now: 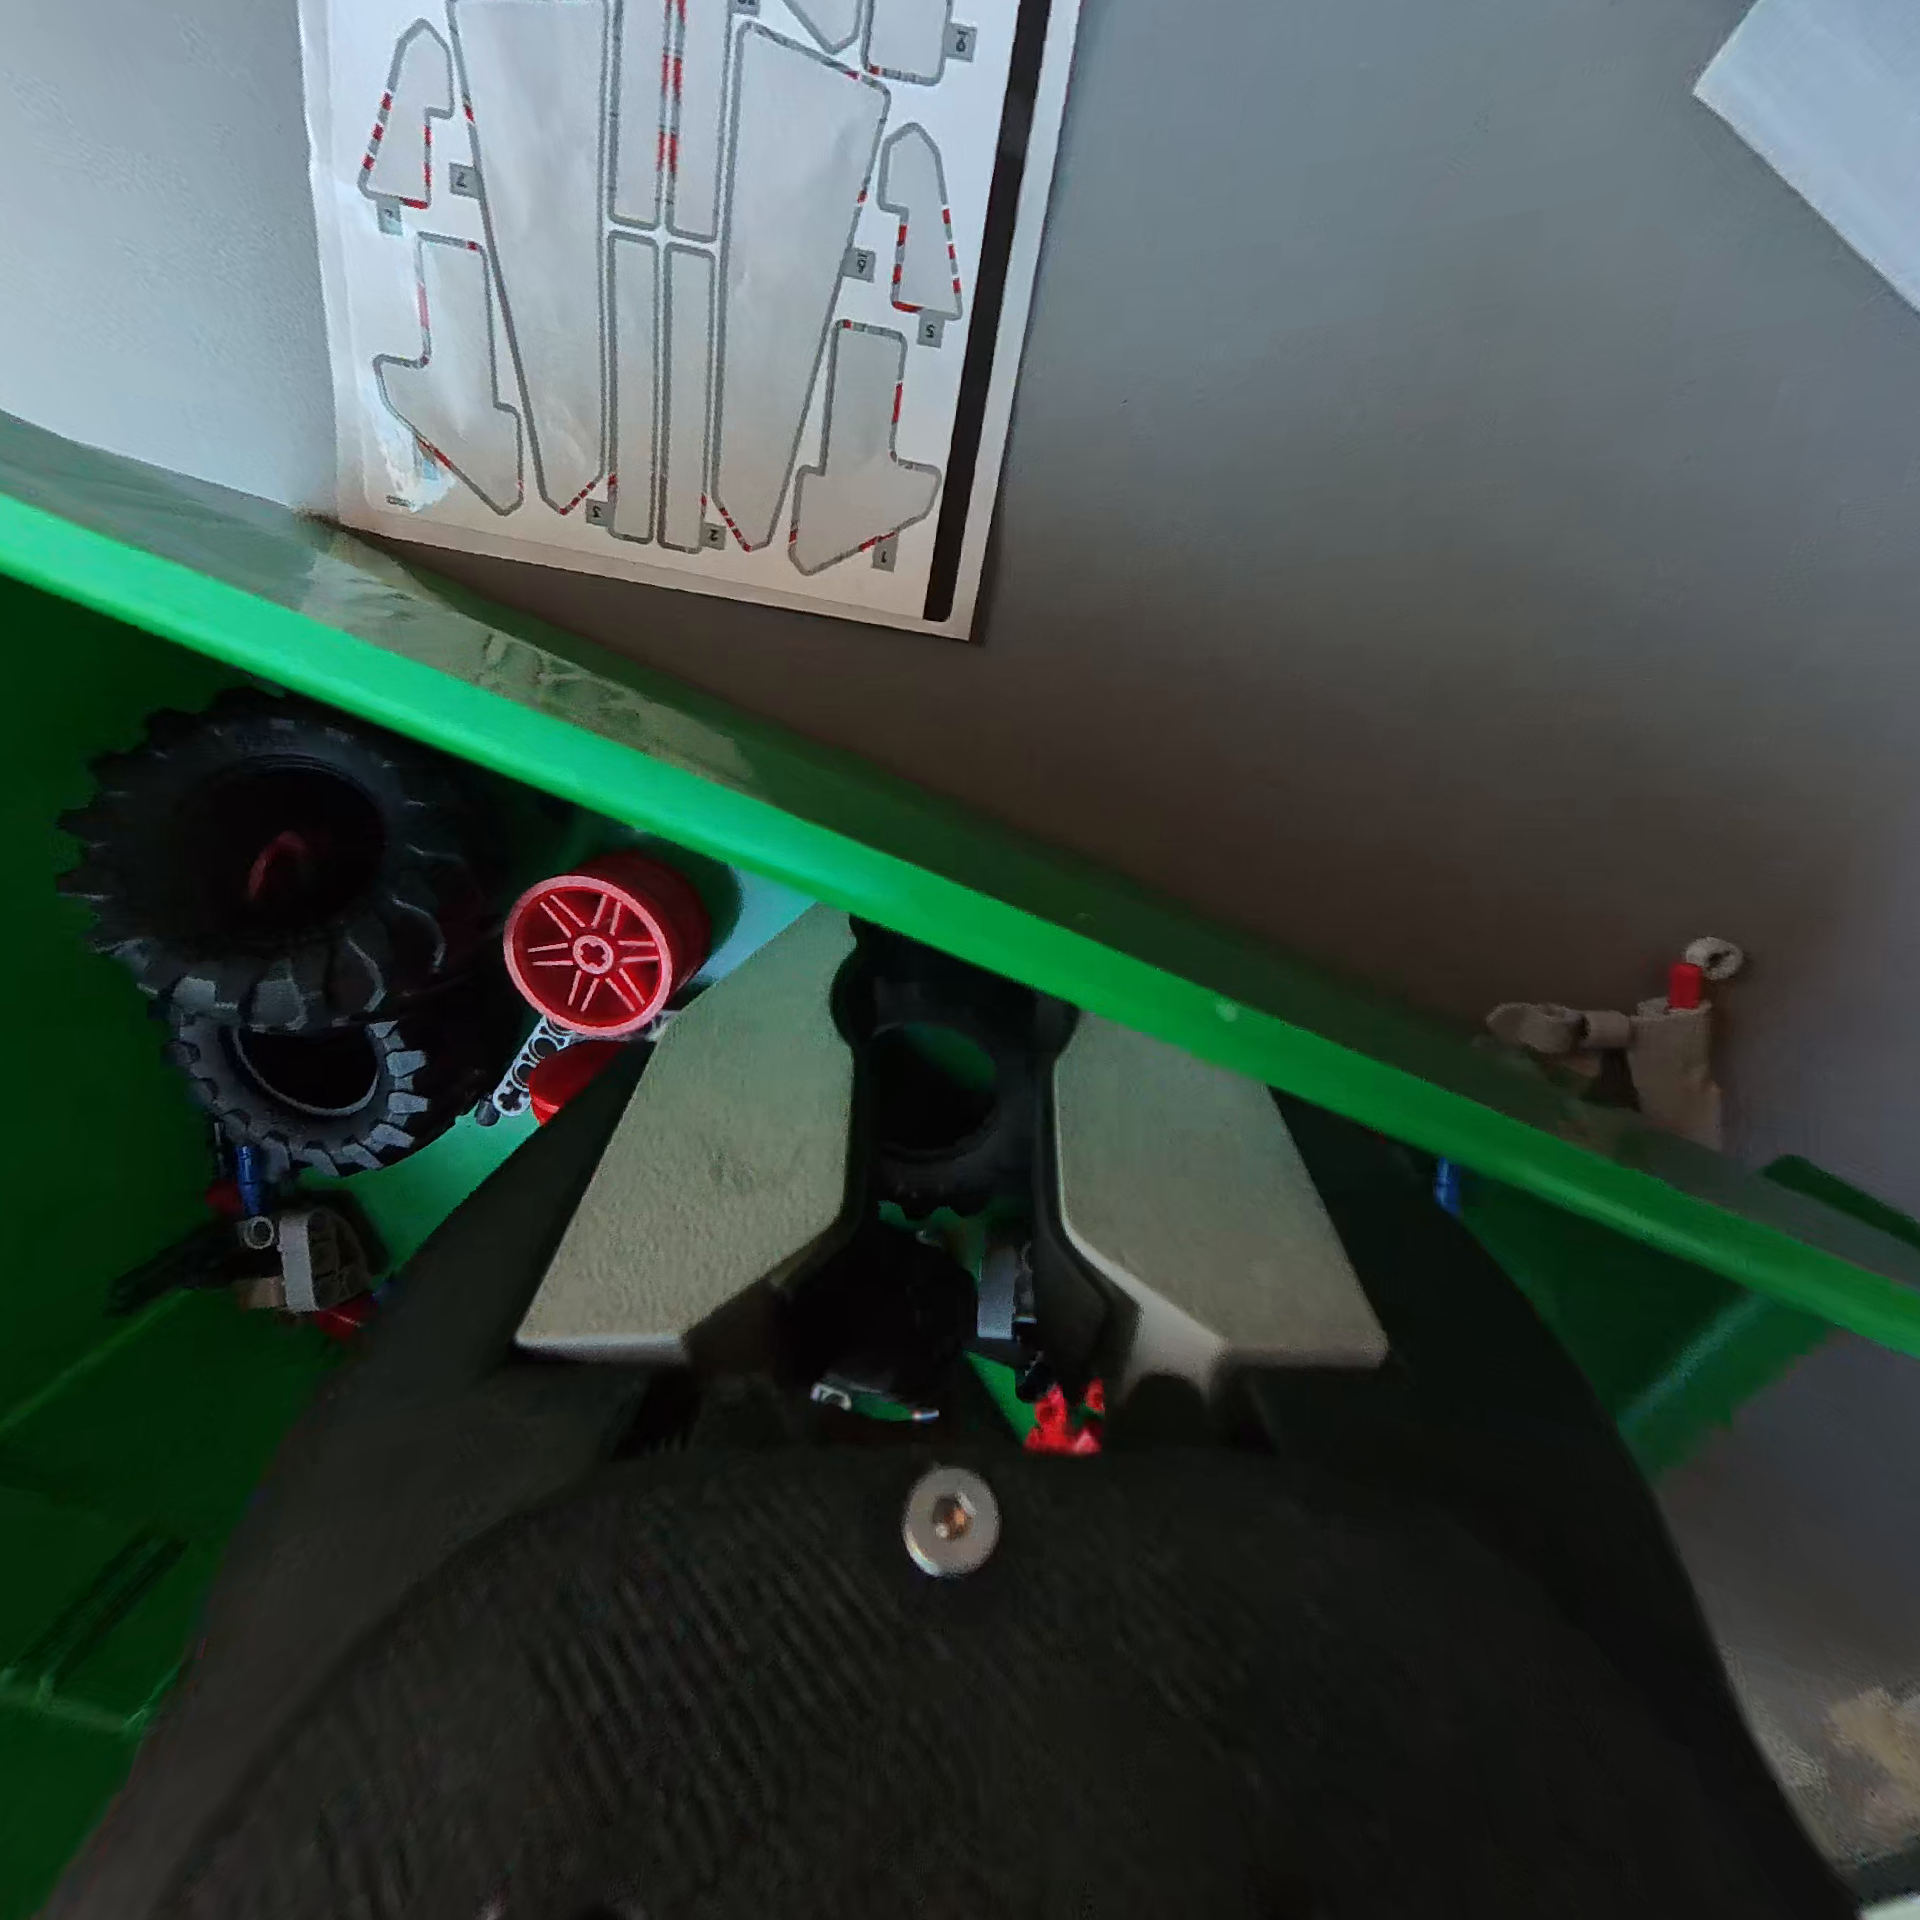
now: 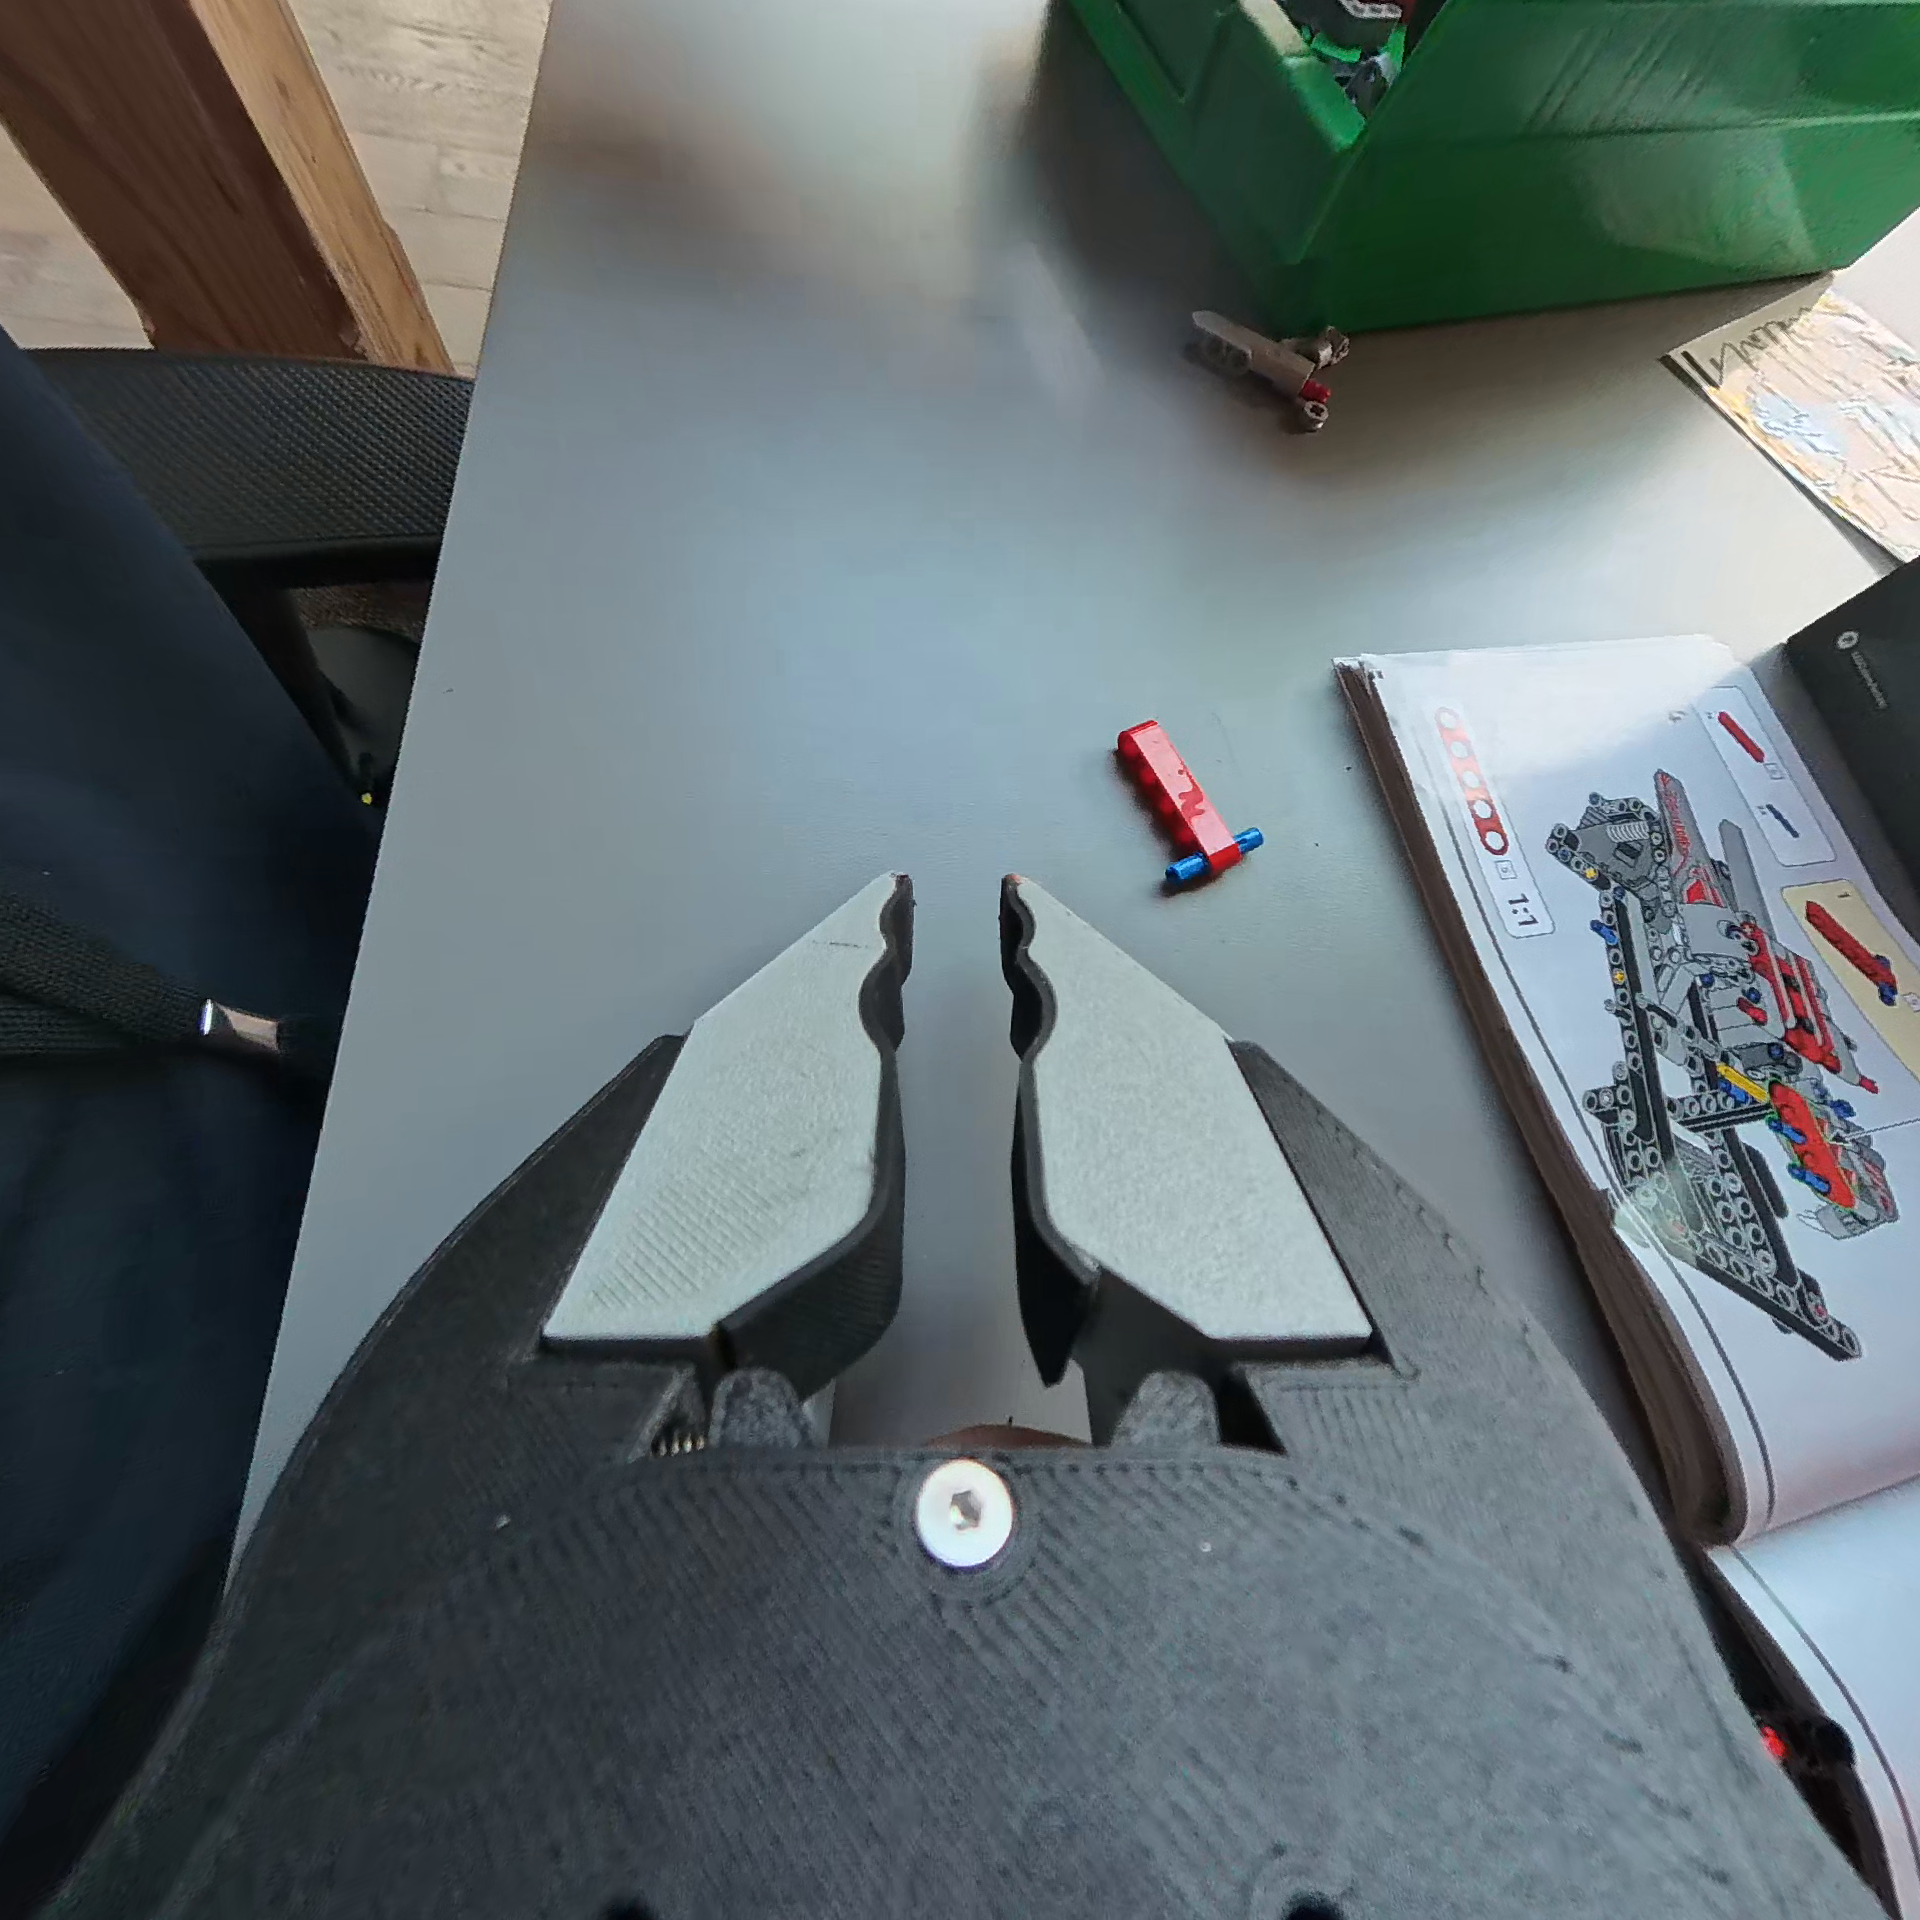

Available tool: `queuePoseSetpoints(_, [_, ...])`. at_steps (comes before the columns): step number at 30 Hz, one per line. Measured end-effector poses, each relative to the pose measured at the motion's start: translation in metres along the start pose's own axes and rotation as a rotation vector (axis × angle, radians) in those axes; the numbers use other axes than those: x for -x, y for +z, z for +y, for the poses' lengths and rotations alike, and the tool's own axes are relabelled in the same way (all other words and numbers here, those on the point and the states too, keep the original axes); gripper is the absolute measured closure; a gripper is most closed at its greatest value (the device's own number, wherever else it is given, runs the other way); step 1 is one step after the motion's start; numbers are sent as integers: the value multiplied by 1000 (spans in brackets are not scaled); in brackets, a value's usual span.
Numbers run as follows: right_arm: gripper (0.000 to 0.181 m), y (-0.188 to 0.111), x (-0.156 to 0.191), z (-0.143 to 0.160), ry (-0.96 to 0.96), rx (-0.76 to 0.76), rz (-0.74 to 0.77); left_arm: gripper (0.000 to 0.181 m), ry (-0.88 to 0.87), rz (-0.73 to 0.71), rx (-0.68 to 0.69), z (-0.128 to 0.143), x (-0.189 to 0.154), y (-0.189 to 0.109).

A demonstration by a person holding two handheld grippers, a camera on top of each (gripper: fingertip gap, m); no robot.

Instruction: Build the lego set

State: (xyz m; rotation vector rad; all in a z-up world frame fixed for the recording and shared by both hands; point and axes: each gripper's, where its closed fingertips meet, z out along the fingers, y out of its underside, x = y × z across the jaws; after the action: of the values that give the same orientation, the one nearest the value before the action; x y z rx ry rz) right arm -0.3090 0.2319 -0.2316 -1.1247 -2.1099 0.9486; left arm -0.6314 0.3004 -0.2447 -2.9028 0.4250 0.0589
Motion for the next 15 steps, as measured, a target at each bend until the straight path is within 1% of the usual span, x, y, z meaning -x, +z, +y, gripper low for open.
queuePoseSetpoints(7, [169, 0, 1, 0, -13, 3, -1, 152, 35, -63, 41, 1, 8, -1])
queuePoseSetpoints(11, [169, 0, 2, 0, -13, 0, -3, 162, 25, -79, 32, -2, 18, -4])
queuePoseSetpoints(15, [169, -1, 2, 0, -13, 1, -6, 161, 5, -66, 48, -3, 23, 0])
